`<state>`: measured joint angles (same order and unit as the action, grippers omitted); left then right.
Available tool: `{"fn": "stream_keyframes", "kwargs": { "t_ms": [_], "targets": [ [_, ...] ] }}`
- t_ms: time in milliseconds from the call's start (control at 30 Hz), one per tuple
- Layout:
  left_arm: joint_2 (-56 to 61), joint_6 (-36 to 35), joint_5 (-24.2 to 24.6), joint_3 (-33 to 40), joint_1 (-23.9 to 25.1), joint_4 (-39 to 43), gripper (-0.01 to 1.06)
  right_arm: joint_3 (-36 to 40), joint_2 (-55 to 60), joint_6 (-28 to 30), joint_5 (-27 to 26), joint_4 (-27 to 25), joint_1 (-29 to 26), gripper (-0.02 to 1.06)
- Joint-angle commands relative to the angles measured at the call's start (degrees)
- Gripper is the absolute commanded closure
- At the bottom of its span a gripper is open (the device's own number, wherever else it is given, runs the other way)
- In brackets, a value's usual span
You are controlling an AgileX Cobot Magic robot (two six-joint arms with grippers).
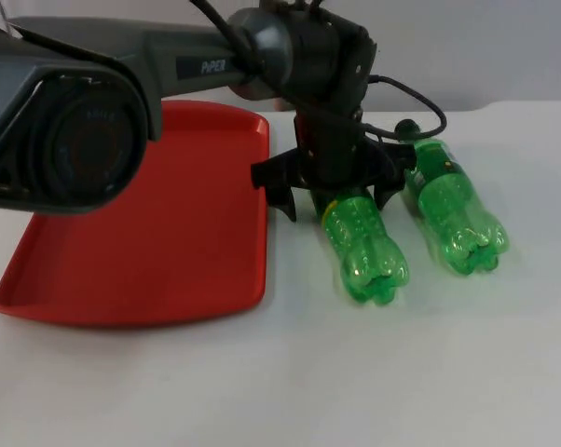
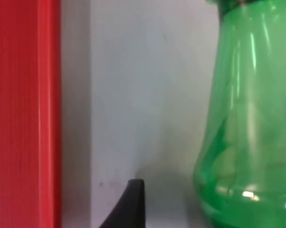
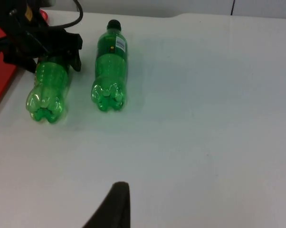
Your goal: Place the bottle upright on the tray.
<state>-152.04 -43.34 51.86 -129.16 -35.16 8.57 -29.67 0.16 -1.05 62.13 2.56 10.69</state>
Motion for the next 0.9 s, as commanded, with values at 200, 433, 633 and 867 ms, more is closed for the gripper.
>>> {"fn": "stream_keyframes", "kwargs": {
  "t_ms": [200,433,633,867],
  "targets": [
    [0.16,-0.01,-0.35,-0.77,-0.09,-0.31,0.21,0.13,-0.16,0.39,-0.39,-0.18,-0.33,-0.01],
    [0.16,-0.01,0.95,-0.77,-0.09,-0.59,0.86,0.13,-0.16,0.39,-0.39,-0.18,-0.33,-0.01],
    [0.16,-0.23,1.42,-0.77,-0.09,-1.71,1.05,0.13,-0.16,0.39,-0.39,-0.18,-0.33,-0.01],
    [2.08,-0.23,2.71,-0.77,-0.21,-0.32,1.05,0.13,-0.16,0.39,-0.39,-0.18,-0.33,-0.01]
  ]
}}
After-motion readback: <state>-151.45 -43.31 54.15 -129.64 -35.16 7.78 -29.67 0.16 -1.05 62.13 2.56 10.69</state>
